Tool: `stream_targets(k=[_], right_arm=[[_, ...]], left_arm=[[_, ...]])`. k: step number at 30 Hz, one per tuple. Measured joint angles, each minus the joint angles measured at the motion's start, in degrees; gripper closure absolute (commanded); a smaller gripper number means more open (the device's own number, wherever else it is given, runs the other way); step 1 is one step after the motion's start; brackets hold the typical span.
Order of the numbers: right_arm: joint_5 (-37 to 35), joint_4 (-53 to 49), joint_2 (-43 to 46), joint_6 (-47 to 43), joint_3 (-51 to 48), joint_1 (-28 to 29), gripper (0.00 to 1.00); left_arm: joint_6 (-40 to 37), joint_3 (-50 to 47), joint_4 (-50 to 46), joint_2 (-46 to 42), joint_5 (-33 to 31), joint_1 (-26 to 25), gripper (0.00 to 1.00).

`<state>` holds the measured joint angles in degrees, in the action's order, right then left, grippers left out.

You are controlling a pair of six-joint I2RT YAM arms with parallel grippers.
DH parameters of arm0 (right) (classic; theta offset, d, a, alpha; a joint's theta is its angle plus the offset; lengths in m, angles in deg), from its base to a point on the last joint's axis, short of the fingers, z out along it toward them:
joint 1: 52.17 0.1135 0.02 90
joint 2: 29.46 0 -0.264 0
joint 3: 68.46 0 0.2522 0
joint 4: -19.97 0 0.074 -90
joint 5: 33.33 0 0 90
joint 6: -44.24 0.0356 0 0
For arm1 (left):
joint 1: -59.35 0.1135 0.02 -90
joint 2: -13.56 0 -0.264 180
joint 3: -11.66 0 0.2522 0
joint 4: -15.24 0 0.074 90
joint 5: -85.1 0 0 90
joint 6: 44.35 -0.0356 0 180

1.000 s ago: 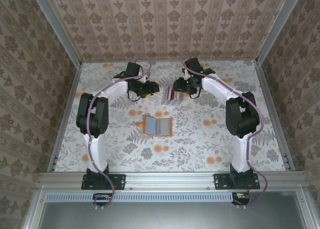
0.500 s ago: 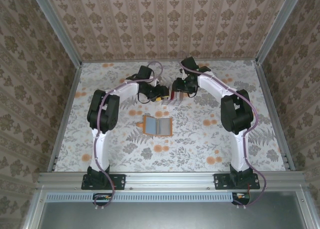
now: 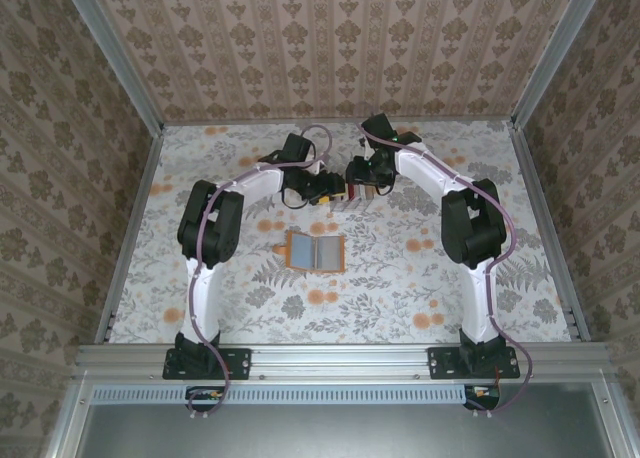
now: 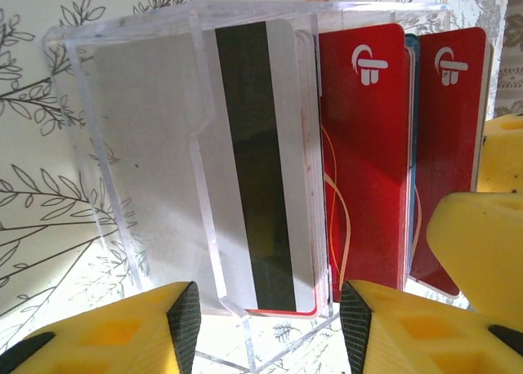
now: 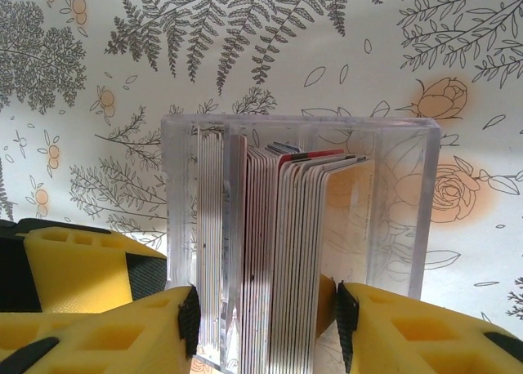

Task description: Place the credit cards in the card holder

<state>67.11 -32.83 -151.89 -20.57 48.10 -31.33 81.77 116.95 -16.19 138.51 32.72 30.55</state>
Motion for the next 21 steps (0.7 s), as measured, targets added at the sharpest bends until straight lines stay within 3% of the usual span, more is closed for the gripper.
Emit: stream_targets(k=[21], right_arm=[[-0.2,-0.2,2.1,0.0,-0.3,0.0,0.57]], left_arm=[[0.3,0.0,0.6,0.0,0.1,-0.2,0.49]])
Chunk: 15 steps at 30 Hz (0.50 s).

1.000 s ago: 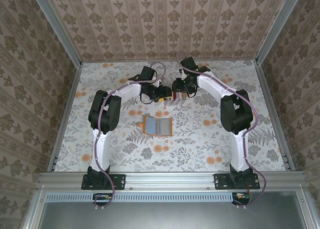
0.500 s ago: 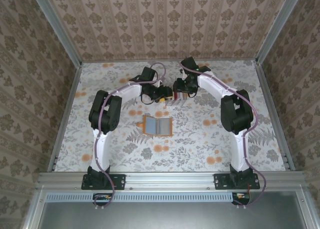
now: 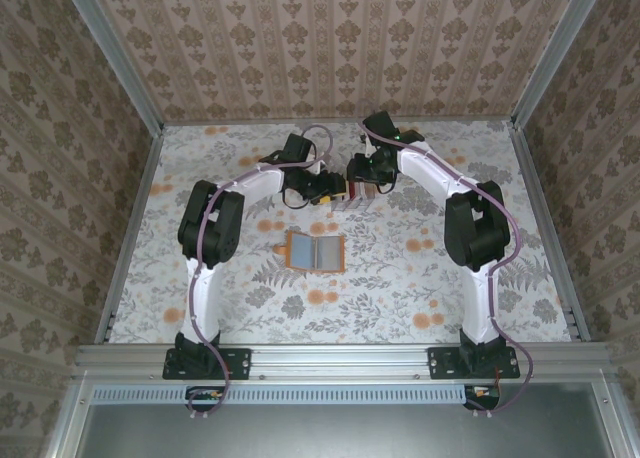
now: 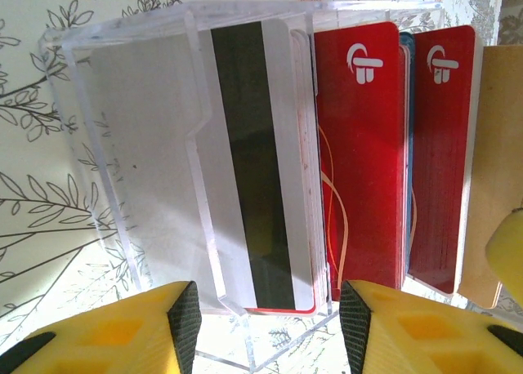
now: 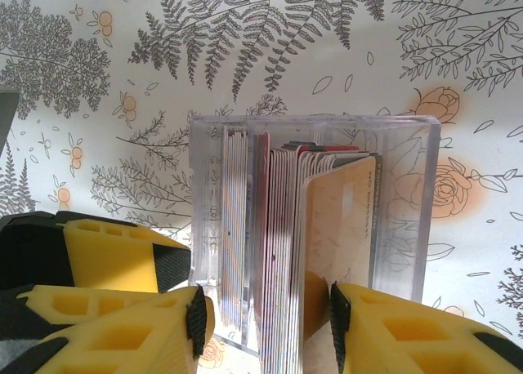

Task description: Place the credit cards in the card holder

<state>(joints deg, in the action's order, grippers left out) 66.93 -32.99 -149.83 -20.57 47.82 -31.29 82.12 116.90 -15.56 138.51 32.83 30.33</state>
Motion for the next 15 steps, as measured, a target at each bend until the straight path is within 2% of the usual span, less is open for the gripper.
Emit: stream_targets(k=[7,9,15], right_arm=[[-0.6,-0.3,0.0,-0.2,0.0,0.0,0.62],[-0.7,-0.3,0.0,-0.5,-0.1,-0.1,0.7],[-0.9,-0.3,0.9,-1.1,-1.7,-0.9,0.86]], left_arm=[[0.0,0.0,0.0,0.0,0.0,0.0,0.49],[0.0,0.0,0.0,0.0,0.0,0.0,0.49],[0.0,-0.4,0.4,0.0,0.0,0.0,0.49]])
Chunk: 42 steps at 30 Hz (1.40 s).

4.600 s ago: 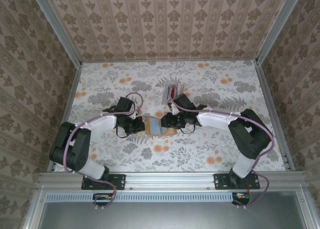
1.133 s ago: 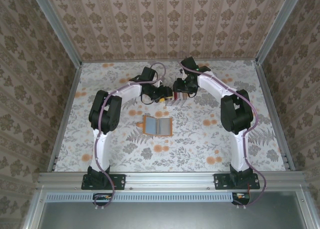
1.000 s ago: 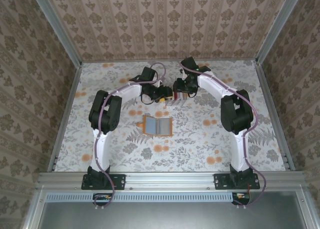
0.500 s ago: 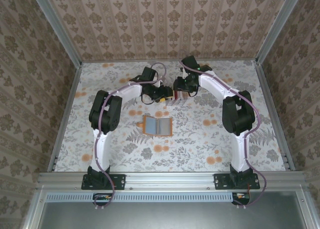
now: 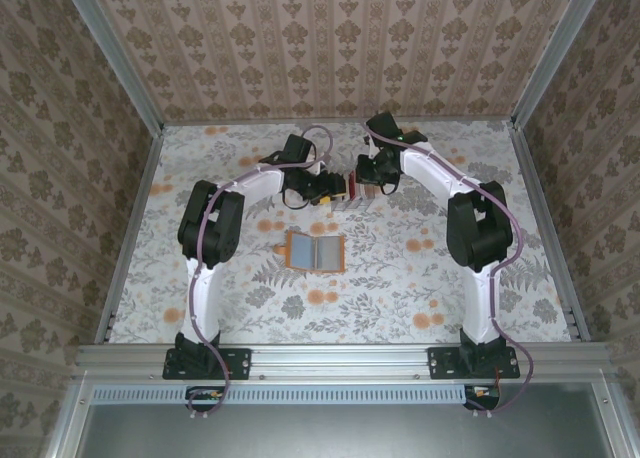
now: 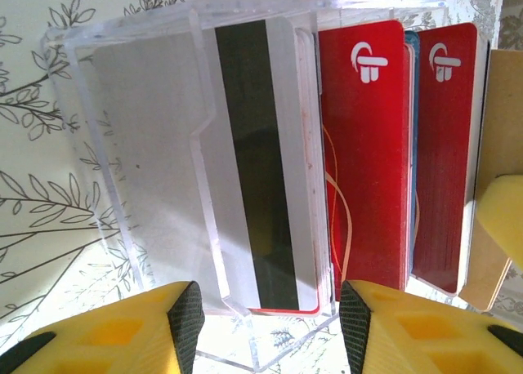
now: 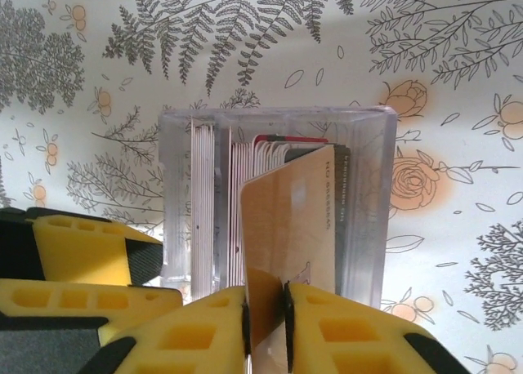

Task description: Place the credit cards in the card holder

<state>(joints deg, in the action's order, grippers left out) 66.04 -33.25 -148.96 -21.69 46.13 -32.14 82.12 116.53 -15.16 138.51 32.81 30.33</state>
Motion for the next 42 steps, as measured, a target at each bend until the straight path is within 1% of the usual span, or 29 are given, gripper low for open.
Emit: stream_targets(k=[3,4,5,8,9,10,12,15,23,30,33,36,38,42], right_arm=[[-0.4,-0.1,0.3,-0.2,-0.2,-0.3,0.94],[-0.6,-0.1,0.5,-0.2,-0.3,-0.6,0.99],[-0.8,-0.1,0.5,-0.2,-0.4,-0.8,1.0],[-0.8,-0.1,0.6,-0.3,-0.7,-1.1,1.0],[-0.8,0.0,0.6,-0.3,-0.7,-1.1,0.99],[-0.8,0.0,0.7,-0.3,-0.8,-1.1,0.94],[-0.8,0.0,0.9,-0.3,-1.0,-1.2,0.93],[-0.6,0.0,1.1,-0.4,-1.2,-1.2,0.86],[3.8,2.2,3.0,0.5,-4.0,-2.3,0.84],[7.7,4.9,4.1,2.1,-6.6,-4.0,0.87],[8.4,5.3,4.1,2.5,-7.0,-4.3,0.82],[9.6,6.2,4.1,3.0,-7.2,-4.3,0.81],[10.5,6.8,4.1,3.2,-7.5,-4.3,0.77],[11.8,7.5,4.2,3.5,-8.1,-4.3,0.78]], left_arm=[[0.0,0.0,0.0,0.0,0.0,0.0,0.49],[0.0,0.0,0.0,0.0,0.0,0.0,0.49],[0.0,0.0,0.0,0.0,0.0,0.0,0.49],[0.0,0.0,0.0,0.0,0.0,0.1,0.49],[0.0,0.0,0.0,0.0,0.0,0.1,0.49],[0.0,0.0,0.0,0.0,0.0,0.1,0.49],[0.0,0.0,0.0,0.0,0.0,0.0,0.49],[0.0,0.0,0.0,0.0,0.0,0.0,0.49],[0.0,-0.8,0.4,0.0,0.0,0.0,0.49],[0.0,-0.8,0.4,0.0,-0.2,-0.2,0.49],[0.0,-0.8,0.4,0.0,-0.2,-0.2,0.49],[0.0,-0.9,0.5,0.0,-0.2,-0.2,0.49],[0.0,-0.9,0.5,0.0,-0.2,-0.2,0.49],[0.0,-1.0,0.7,0.0,-0.2,-0.2,0.49]])
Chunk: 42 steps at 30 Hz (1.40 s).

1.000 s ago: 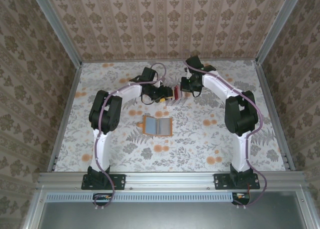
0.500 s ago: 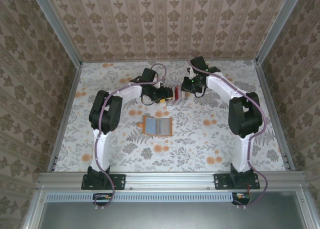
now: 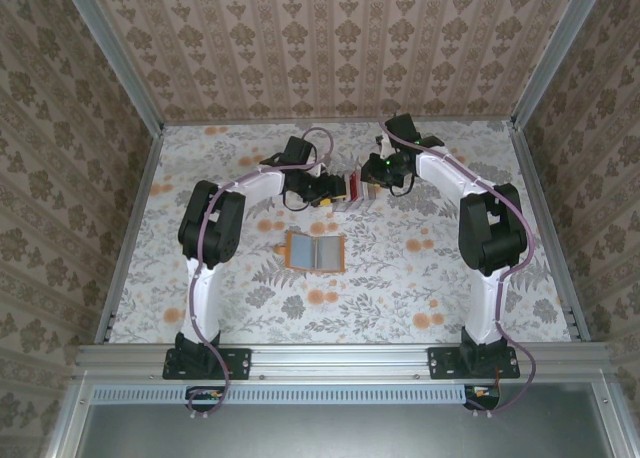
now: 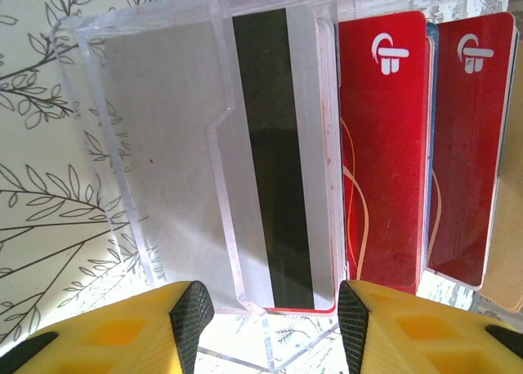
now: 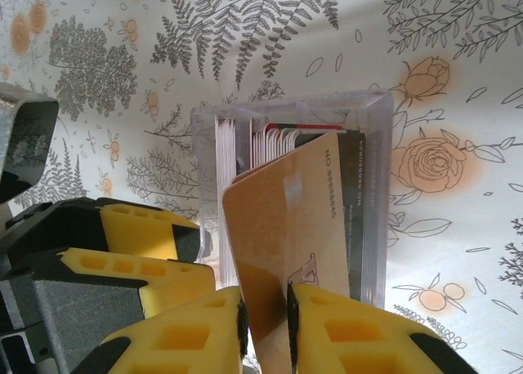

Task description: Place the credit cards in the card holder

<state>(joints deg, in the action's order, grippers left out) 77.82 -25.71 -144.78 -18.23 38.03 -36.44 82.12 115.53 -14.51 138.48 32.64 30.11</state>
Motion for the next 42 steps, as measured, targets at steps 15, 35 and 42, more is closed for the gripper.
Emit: stream_targets(k=[15,35,42], right_arm=[[1.7,2.0,0.9,0.8,-0.7,-0.4,0.79],[-0.2,-0.1,4.5,-0.8,-1.0,-2.1,0.97],[-0.2,-1.2,7.7,-1.9,-1.5,-2.6,0.98]], left_arm=[[0.0,0.0,0.0,0.0,0.0,0.0,0.5],[0.0,0.0,0.0,0.0,0.0,0.0,0.5],[0.0,0.0,-0.4,-0.4,-0.3,-0.2,0.48]])
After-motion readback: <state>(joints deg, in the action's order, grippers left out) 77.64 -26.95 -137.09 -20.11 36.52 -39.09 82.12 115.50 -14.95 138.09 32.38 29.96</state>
